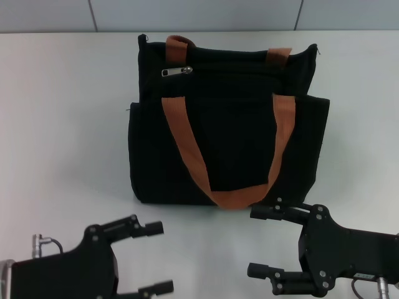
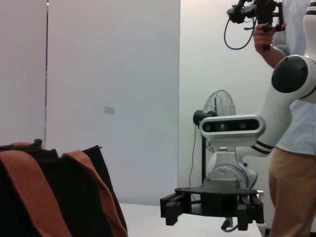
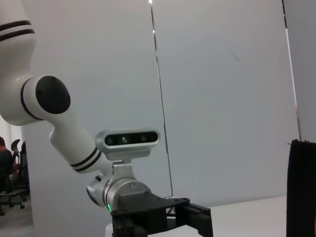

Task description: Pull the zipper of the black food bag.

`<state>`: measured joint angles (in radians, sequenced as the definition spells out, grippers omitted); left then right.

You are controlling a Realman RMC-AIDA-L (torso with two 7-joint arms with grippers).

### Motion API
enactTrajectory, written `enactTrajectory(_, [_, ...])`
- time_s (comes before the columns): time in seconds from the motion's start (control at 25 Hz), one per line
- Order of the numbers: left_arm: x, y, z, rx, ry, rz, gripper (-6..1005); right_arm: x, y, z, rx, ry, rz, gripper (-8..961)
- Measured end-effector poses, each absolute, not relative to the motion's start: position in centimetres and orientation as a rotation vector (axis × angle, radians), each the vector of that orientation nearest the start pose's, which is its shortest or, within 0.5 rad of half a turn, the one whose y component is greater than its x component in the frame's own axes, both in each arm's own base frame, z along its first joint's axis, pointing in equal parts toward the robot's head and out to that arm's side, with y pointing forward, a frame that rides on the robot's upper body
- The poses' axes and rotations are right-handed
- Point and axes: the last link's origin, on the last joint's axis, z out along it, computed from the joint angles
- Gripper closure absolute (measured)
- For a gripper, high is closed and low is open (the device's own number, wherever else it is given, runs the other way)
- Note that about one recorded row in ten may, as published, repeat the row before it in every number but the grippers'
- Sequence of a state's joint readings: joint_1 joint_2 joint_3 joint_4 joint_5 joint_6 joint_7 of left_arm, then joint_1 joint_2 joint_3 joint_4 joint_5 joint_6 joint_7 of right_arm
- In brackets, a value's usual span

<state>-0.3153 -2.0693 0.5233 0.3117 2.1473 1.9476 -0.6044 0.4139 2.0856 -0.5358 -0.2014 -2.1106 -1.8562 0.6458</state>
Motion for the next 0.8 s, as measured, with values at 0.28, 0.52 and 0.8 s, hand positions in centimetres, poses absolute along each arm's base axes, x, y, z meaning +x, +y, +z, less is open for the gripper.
enactTrajectory(0.28, [-29.95, 19.31, -2.23, -2.65, -0.157, -1.142, 227, 27.29, 21.08, -5.43, -2.77, 0.198, 1.194, 159])
enactTrajectory(0.52, [-29.87, 19.48, -2.27, -2.653, -0.157, -1.142, 228, 27.23, 21.07, -5.5, -2.77, 0.202, 1.199, 159])
enactTrajectory(0.8, [-29.87, 19.66, -2.06, -2.62, -0.164, -1.152, 228, 27.23, 21.08, -5.5, -2.768, 0.202, 1.199, 160])
